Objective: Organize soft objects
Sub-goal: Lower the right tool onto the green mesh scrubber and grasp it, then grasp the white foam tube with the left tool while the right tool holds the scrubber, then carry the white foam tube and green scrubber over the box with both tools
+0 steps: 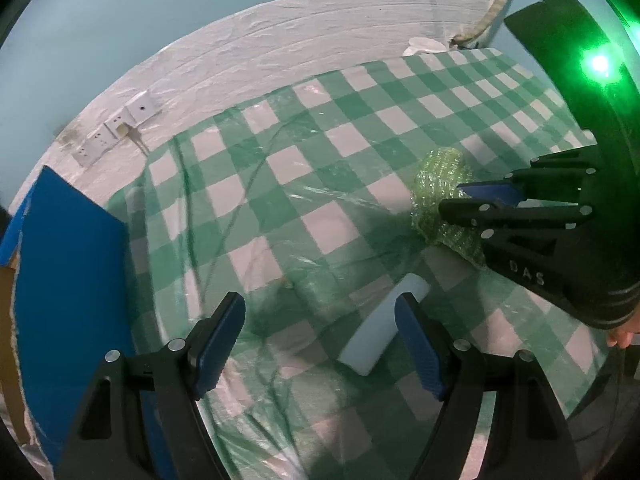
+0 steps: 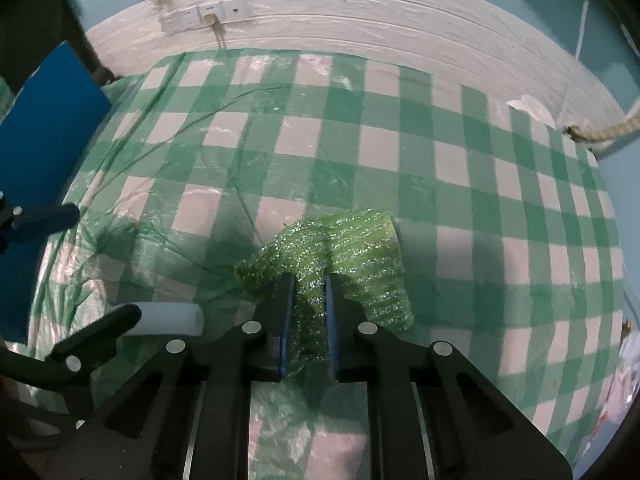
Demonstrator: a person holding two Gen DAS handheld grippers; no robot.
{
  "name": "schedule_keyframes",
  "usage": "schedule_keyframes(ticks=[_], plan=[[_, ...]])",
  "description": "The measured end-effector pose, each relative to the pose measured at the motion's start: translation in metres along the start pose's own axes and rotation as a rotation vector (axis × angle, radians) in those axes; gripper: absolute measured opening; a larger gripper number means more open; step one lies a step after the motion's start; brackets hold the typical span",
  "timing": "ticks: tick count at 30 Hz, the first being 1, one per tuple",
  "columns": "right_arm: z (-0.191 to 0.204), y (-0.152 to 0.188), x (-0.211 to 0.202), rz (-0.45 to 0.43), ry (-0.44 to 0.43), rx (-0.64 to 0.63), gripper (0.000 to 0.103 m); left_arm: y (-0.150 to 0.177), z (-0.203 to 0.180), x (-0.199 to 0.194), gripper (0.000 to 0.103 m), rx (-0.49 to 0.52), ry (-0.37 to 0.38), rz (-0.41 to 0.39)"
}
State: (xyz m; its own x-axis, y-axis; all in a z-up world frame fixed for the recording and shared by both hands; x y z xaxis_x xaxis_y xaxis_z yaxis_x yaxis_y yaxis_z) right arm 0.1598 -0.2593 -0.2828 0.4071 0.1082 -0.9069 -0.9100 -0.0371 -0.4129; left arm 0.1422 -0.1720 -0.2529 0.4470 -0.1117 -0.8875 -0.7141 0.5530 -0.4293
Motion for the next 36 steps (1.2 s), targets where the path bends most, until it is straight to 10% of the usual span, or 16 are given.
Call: schedule_keyframes(ticks=[13,23,36], plan=[[-0.019,0.001,-0.025,-0.022,-0.003,0.077,0.012,0.006,-0.026,0.014,0.078,0.109,-0.006,0.025],[-0.018,0.002,-0.033,-0.022,-0.01,0.075,0.012,0.008,-0.033,0.013,0.023,0.09,0.078,0.032],[-0.009,-0.002,-0.057,-0.057,-0.022,0.062,0.013,0.01,-0.022,-0.001,0.011,0.001,0.121,0.035]])
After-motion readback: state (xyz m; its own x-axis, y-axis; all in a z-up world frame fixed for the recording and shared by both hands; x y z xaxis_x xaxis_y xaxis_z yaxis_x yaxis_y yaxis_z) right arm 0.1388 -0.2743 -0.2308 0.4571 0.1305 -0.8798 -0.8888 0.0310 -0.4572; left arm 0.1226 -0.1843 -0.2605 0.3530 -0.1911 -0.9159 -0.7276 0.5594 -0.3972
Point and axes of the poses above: each gripper's, at about its wrist camera, not at the fingertips, and x roughly the way its jaws point, z to its left, y to its underside, the point moved 10 cm from there along x, roughly the way its jaws point, and after that the axes turned 5 degrees about x, right-handed, at the moved point
